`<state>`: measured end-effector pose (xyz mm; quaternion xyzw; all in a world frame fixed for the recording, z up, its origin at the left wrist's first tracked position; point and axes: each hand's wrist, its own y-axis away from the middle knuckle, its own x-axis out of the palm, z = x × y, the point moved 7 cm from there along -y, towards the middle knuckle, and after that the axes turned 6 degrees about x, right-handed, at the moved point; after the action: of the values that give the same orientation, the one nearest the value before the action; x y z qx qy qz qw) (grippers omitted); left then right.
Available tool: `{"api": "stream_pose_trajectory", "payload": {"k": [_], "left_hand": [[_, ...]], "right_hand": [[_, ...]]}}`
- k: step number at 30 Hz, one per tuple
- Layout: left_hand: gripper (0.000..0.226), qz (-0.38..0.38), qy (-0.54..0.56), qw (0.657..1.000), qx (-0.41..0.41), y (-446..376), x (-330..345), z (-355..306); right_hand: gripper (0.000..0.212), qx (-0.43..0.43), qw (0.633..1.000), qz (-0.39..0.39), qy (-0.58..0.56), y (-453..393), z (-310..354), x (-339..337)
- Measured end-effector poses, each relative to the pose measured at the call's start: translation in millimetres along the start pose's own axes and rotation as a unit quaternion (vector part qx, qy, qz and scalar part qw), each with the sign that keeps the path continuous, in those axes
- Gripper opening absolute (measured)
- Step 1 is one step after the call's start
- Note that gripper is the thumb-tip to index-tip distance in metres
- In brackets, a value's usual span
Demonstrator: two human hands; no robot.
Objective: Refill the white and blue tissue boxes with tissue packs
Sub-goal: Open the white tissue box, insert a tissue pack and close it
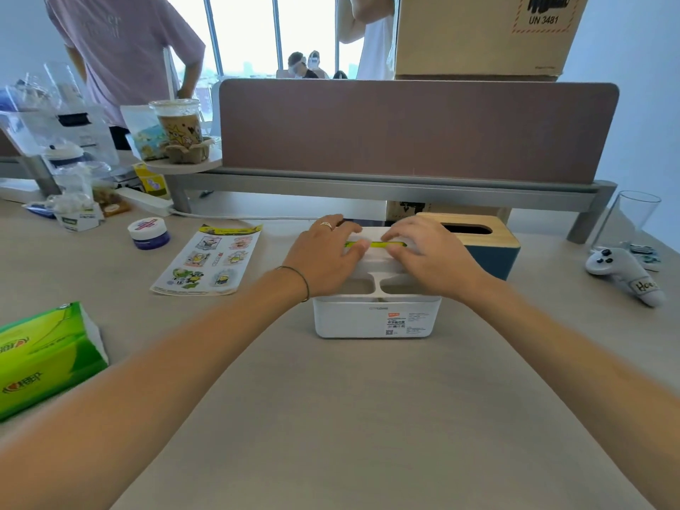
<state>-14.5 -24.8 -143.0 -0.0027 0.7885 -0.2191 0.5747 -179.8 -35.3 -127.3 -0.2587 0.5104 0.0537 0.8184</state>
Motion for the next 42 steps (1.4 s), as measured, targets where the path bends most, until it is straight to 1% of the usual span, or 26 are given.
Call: {"api": "stream_pose_trajectory", "payload": {"k": [2, 4, 7, 12, 15, 19, 25, 28, 31, 33, 34, 36, 37, 39, 40, 42], "left_hand": [[0.052, 0.031, -0.01, 0.999, -0.016, -3.5, 11.6, 0.2], [0.052, 0.032, -0.017, 0.999, -0.021, -4.2, 16.1, 1.0], [0.051, 0.023, -0.025, 0.999, -0.022, -3.1, 16.7, 1.8], [0.052, 0.04, -0.062, 0.997, -0.011, -1.1, 24.0, -0.6], [0.053, 0.044, -0.104, 0.994, -0.002, -3.4, 23.8, -3.6], [0.053, 0.038, -0.083, 0.996, -0.009, -3.2, 26.7, -4.1], [0.056, 0.015, -0.075, 0.997, -0.016, -5.0, 27.6, -0.8], [0.057, 0.015, -0.076, 0.997, -0.019, -4.5, 28.4, -1.5], [0.056, 0.009, -0.071, 0.997, -0.023, -1.8, 25.6, -5.2], [0.051, -0.007, -0.03, 0.999, -0.039, 0.8, 22.3, -4.1], [0.047, -0.025, 0.011, 0.998, -0.048, 2.7, 21.1, -0.7], [0.04, -0.095, 0.108, 0.987, -0.068, 9.1, 13.5, 8.1], [0.039, -0.133, 0.161, 0.974, -0.083, 15.0, 10.6, 14.8], [0.04, -0.172, 0.264, 0.939, -0.138, 32.2, 12.7, 26.8], [0.041, -0.17, 0.31, 0.92, -0.166, 42.1, 18.8, 30.4], [0.043, -0.157, 0.388, 0.889, -0.185, 55.7, 33.7, 29.7]], "right_hand": [[0.043, 0.019, 1.0, 0.015, 0.015, -1.7, 0.4, 7.9], [0.052, 0.036, 0.997, 0.049, 0.041, -0.3, -1.6, 19.8], [0.056, 0.042, 0.994, 0.072, 0.071, 0.8, -5.4, 29.1], [0.06, 0.039, 0.985, 0.095, 0.138, -5.8, -9.4, 38.2], [0.061, 0.033, 0.986, 0.087, 0.135, -6.7, -10.8, 41.3], [0.065, 0.03, 0.987, 0.074, 0.137, -3.5, -10.6, 43.3], [0.066, 0.036, 0.991, 0.055, 0.113, -5.1, -11.2, 43.9], [0.067, 0.044, 0.992, 0.05, 0.11, -4.7, -12.2, 44.8], [0.062, 0.055, 0.995, 0.025, 0.08, 0.0, -9.0, 37.3], [0.049, 0.037, 0.996, -0.032, 0.077, 7.8, -2.5, 25.3], [0.044, 0.025, 0.994, -0.069, 0.079, 13.9, 1.3, 18.5], [0.039, 0.031, 0.99, -0.125, 0.051, 26.5, 2.6, 9.7], [0.038, 0.056, 0.989, -0.136, 0.014, 33.4, -1.6, 8.1], [0.038, 0.127, 0.978, -0.138, -0.085, 48.5, -16.4, 9.4], [0.041, 0.157, 0.971, -0.125, -0.131, 56.1, -23.0, 13.1], [0.048, 0.197, 0.957, -0.075, -0.199, 67.8, -29.0, 23.5]]}}
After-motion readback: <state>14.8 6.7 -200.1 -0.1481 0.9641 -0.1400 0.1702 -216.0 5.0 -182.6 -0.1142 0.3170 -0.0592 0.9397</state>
